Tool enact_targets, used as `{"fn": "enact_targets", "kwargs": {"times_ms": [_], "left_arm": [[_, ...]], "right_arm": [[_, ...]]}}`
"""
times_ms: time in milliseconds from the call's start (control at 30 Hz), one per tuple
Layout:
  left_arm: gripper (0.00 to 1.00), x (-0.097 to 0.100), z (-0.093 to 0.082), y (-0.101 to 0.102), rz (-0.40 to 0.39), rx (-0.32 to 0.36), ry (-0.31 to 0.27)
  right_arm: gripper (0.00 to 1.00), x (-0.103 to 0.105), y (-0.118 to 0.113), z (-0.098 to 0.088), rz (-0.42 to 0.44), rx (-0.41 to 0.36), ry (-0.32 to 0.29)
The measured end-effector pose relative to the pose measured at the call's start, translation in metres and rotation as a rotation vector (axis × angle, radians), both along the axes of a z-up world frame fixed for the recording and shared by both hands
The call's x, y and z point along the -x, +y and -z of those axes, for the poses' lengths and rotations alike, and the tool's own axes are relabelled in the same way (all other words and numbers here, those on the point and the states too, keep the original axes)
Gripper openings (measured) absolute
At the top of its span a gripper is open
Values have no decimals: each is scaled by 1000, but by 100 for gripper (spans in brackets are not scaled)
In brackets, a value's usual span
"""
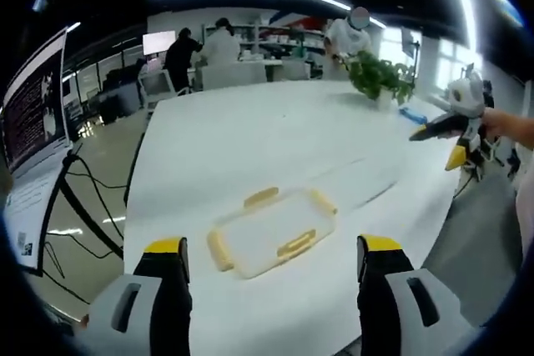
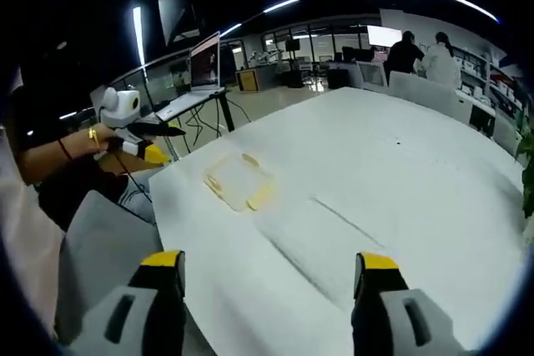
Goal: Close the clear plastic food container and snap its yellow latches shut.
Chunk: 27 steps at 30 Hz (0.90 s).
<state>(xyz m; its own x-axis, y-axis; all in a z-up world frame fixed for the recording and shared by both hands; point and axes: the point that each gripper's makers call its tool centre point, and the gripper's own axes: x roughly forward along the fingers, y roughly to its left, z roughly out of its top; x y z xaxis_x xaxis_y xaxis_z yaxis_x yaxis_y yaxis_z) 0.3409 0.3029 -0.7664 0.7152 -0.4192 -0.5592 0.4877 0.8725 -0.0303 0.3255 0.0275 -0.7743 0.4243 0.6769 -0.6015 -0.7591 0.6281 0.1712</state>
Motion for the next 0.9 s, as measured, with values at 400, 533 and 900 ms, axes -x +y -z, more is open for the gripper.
{"fn": "enact_targets", "kwargs": {"times_ms": [400,533,900], "left_arm": [[80,-20,11,5,39,-18,16],[80,-25,15,4,52,-27,21],[80,-32,29,6,127,-61,43]], "right_arm": [[84,-29,28,0,-112,85,-50],[84,-32,40,1,-152,91,-54],[84,-41,71,3,-218,42,-20]]}}
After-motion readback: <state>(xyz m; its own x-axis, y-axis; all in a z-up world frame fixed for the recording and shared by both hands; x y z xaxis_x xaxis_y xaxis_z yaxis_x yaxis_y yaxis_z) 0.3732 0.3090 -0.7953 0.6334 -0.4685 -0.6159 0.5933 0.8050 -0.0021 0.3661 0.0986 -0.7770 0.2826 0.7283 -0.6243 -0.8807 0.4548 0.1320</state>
